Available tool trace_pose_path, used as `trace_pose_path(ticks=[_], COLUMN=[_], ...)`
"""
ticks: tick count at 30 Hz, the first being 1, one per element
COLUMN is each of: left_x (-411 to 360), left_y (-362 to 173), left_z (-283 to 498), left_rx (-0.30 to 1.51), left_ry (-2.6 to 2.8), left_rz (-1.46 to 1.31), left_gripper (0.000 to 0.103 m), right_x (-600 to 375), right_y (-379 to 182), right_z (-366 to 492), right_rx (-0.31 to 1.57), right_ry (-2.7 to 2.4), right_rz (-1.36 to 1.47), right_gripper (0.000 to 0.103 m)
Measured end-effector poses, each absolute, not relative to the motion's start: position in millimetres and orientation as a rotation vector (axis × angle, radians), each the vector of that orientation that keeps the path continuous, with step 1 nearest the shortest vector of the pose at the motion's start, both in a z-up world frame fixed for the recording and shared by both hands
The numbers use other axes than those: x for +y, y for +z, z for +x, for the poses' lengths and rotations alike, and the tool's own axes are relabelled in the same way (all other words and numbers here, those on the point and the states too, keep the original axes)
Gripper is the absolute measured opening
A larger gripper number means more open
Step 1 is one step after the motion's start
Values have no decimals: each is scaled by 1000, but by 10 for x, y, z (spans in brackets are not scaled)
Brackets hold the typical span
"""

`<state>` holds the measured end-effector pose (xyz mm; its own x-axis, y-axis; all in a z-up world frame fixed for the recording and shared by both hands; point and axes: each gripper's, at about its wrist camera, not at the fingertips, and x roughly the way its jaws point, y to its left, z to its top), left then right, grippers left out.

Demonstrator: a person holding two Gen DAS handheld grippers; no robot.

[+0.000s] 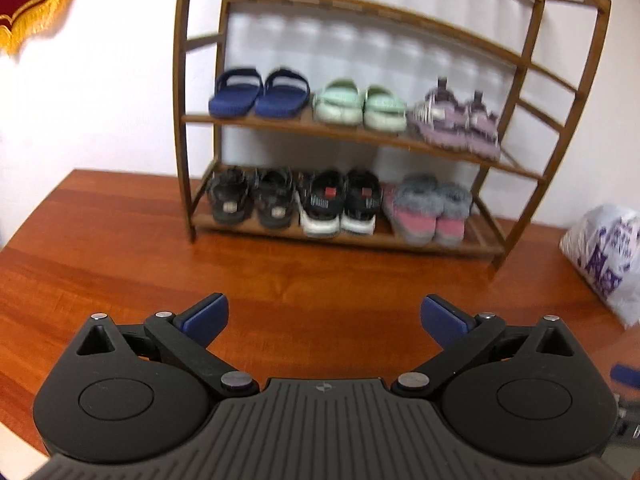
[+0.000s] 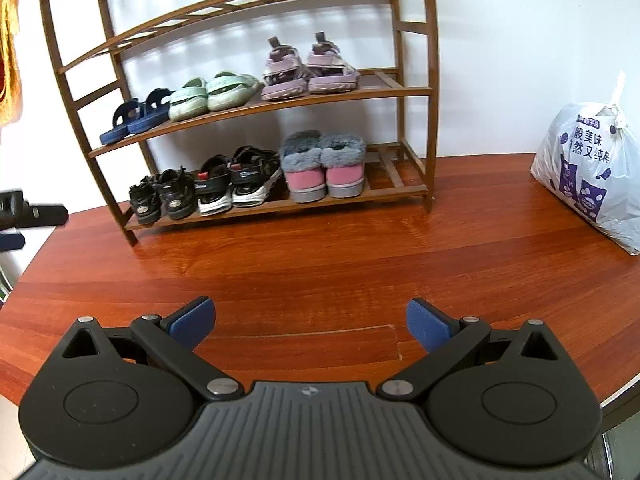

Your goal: Organize scattered shoes

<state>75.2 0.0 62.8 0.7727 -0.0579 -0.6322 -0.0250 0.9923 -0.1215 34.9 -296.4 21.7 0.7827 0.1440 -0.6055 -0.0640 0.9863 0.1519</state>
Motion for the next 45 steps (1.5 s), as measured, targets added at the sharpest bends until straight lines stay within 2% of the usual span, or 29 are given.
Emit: trace_pose_path(ticks=[13,25,45], left_x=[-129,-426,-585], left_y=[354,571,548], left_z=[339,134,162], left_rx=[763,705,726], left_ry=[70,98,114], left_rz=[-11,26,-15], left_gripper=[103,103,103], right_x=[-2843,-2956,-2999], right_y=[252,258,235], right_z=[221,207,371], right_rx=[655,649,645], right_ry=[179,207,246], right_rz=[68,68,52], right_gripper=[102,102,102])
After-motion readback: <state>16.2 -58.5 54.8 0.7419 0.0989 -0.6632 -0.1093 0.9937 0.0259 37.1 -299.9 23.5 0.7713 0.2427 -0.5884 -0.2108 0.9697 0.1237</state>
